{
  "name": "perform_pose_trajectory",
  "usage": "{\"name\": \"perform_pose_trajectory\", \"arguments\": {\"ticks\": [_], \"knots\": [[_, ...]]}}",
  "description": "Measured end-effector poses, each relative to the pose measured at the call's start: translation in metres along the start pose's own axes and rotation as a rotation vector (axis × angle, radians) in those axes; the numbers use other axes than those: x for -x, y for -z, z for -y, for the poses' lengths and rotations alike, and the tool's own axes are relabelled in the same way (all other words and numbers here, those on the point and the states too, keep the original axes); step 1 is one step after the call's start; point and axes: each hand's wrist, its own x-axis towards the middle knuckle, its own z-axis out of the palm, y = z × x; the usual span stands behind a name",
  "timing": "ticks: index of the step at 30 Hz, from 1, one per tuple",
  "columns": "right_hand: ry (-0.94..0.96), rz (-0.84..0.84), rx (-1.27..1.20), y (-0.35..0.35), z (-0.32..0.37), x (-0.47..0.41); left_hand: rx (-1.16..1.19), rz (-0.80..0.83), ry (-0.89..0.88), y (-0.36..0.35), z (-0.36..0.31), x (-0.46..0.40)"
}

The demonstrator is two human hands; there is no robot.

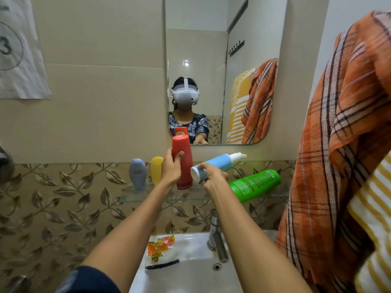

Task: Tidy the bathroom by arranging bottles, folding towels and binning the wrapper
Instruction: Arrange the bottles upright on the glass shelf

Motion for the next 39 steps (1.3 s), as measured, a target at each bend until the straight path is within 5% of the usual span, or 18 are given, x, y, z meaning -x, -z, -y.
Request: {"name": "perform_pose_trajectory", "arguments": {"ticks": [5,17,39], "knots": [[0.124,0.040,0.050,-0.001,-0.007,-0.004,0.007,0.021,0.006,-0.005,0.002,-0.003],[0.494,-0.036,0.689,0.020,0.016,-0.035,-0.001,0.112,0.075,-0.008,0.010,-0.002],[0.567,0.120,0.965,0.025,0.007,-0.053,0.038,0.215,0.148,-0.005,0.017,-0.012]]}}
